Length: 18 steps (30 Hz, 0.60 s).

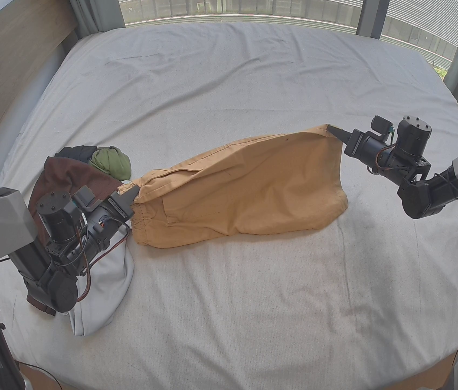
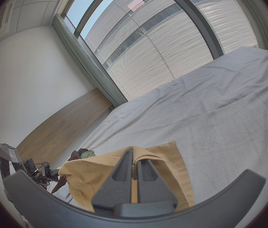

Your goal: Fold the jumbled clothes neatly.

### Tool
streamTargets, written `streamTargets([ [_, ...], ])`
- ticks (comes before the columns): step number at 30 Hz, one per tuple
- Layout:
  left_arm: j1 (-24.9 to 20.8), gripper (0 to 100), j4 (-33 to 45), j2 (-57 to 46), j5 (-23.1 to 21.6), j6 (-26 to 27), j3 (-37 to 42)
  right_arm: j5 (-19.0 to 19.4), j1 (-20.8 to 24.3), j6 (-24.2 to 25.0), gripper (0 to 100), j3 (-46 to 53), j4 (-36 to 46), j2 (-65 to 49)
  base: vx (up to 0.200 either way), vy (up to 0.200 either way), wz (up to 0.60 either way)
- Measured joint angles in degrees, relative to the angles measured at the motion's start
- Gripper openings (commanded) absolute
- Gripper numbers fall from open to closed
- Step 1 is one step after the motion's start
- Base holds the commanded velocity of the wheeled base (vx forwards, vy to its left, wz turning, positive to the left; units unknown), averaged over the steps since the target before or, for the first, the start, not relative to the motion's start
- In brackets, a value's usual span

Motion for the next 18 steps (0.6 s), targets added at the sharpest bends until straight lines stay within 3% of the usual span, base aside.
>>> streamTargets([
  [18,0.3,0,0.0,4.2,2.8,0.0,-5.2,-0.1,0.9,0.1,0,-9.5,2.0,6.1,0.000,0.000,0.00],
])
